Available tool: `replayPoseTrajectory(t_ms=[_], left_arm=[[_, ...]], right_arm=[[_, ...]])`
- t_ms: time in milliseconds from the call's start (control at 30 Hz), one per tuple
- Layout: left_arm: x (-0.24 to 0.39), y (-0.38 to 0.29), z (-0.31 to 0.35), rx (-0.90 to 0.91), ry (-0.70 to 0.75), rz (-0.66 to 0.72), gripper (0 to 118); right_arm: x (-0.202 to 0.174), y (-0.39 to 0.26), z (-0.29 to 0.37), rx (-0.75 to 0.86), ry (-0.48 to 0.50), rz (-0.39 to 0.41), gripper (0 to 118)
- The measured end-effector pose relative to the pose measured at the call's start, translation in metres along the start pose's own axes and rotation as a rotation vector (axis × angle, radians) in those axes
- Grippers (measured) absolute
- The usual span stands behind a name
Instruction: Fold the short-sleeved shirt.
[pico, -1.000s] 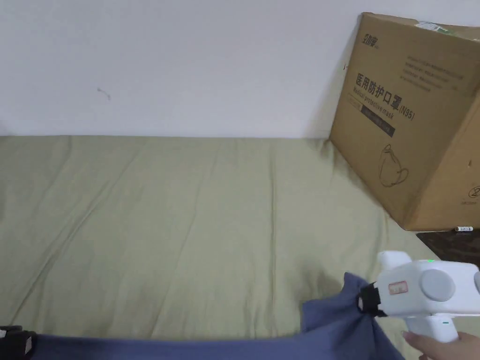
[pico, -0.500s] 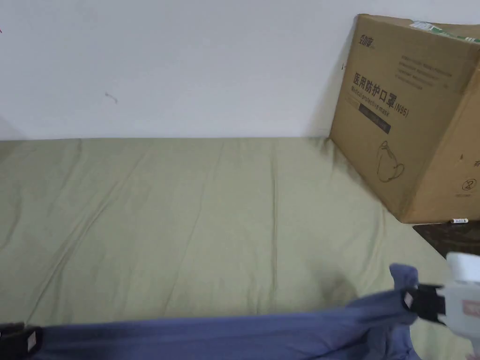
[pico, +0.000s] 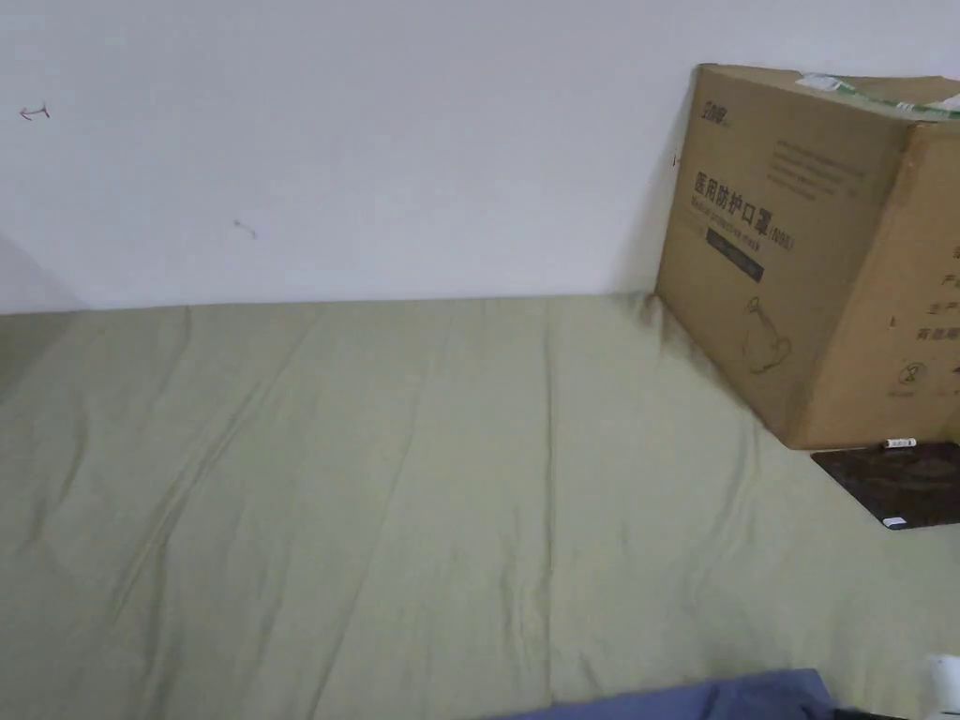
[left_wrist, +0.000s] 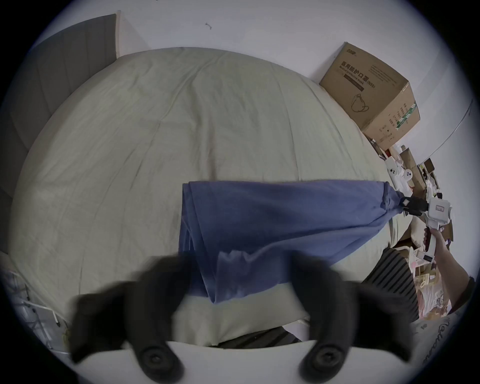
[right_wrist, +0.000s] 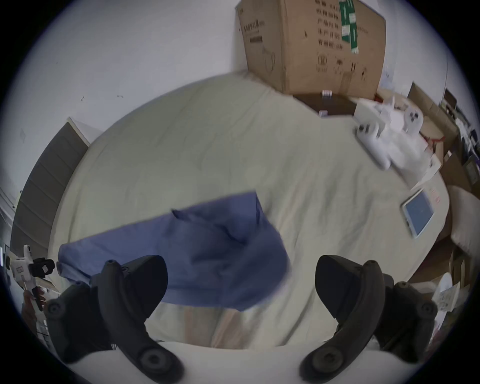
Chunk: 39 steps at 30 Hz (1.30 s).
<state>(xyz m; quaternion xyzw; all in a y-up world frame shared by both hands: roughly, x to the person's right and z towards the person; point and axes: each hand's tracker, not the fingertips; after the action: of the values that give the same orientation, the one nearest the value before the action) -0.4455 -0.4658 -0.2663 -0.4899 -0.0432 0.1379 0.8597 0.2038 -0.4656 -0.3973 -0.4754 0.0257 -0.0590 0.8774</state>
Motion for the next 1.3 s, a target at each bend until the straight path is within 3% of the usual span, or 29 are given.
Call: replayPoseTrajectory(t_ms=[133, 300, 400, 433, 467, 500, 533, 567, 600, 667, 700, 833, 900, 1033, 1067, 1100, 1133, 1167, 1200, 1300], left_arm=[[0.012, 0.014, 0.044, 0.148, -0.036, 0.031, 102], [0.062, 0.027, 0.109, 0.595, -0.053, -0.018, 103], [0.094, 0.025, 0.127, 0.837, -0.031, -0.014, 101], [0.101, 0.024, 0.129, 0.892, -0.027, -0.005, 95], [0.106, 0.023, 0.13, 0.914, -0.018, 0.005, 74], [0.113, 0.022, 0.132, 0.944, -0.01, 0.006, 45], [0.118, 0.02, 0.133, 0.96, -0.014, -0.01, 8], [0.125, 0.019, 0.134, 0.957, 0.007, -0.029, 0], [0.134, 0.021, 0.134, 0.946, 0.037, -0.048, 0], [0.134, 0.017, 0.135, 0.934, 0.007, -0.064, 0], [0.133, 0.018, 0.137, 0.904, -0.034, -0.079, 0], [0.114, 0.026, 0.147, 0.834, 0.038, -0.087, 0], [0.081, 0.042, 0.144, 0.652, -0.03, -0.017, 0], [-0.018, 0.052, 0.101, 0.261, -0.358, 0.336, 0], [-0.039, 0.048, 0.086, 0.195, -0.405, 0.413, 3], [-0.057, 0.04, 0.071, 0.165, -0.418, 0.464, 22], [-0.073, 0.034, 0.058, 0.141, -0.397, 0.513, 58], [-0.085, 0.027, 0.044, 0.114, -0.379, 0.55, 105], [-0.098, 0.02, 0.027, 0.066, -0.389, 0.578, 116], [-0.134, 0.003, -0.018, 0.005, -0.478, 0.645, 115]], right_arm=[[-0.025, 0.017, 0.051, 0.115, 0.05, 0.025, 114], [-0.084, 0.014, 0.145, 0.609, 0.232, 0.086, 114], [-0.123, -0.005, 0.174, 0.902, 0.22, 0.143, 112], [-0.133, -0.01, 0.177, 0.945, 0.227, 0.154, 103], [-0.14, -0.013, 0.178, 0.96, 0.238, 0.151, 60], [-0.151, -0.016, 0.178, 0.96, 0.263, 0.145, 6], [-0.154, -0.018, 0.176, 0.933, 0.267, 0.117, 0], [-0.159, -0.018, 0.172, 0.921, 0.256, 0.102, 0], [-0.161, -0.021, 0.167, 0.849, 0.206, 0.1, 0], [-0.162, -0.014, 0.166, 0.829, 0.31, 0.095, 0], [-0.164, -0.014, 0.167, 0.838, 0.287, 0.095, 0], [-0.157, -0.019, 0.17, 0.898, 0.258, 0.119, 0], [-0.148, -0.018, 0.176, 0.925, 0.292, 0.09, 0], [-0.144, -0.006, 0.165, 0.823, 0.335, 0.035, 0], [-0.144, -0.003, 0.159, 0.782, 0.358, 0.023, 0], [-0.145, -0.002, 0.151, 0.764, 0.376, 0.008, 0], [-0.146, -0.001, 0.145, 0.75, 0.383, -0.002, 0], [-0.149, -0.003, 0.14, 0.757, 0.368, -0.002, 0], [-0.152, -0.001, 0.135, 0.749, 0.368, -0.005, 0], [-0.166, 0.002, 0.123, 0.713, 0.399, -0.037, 0]])
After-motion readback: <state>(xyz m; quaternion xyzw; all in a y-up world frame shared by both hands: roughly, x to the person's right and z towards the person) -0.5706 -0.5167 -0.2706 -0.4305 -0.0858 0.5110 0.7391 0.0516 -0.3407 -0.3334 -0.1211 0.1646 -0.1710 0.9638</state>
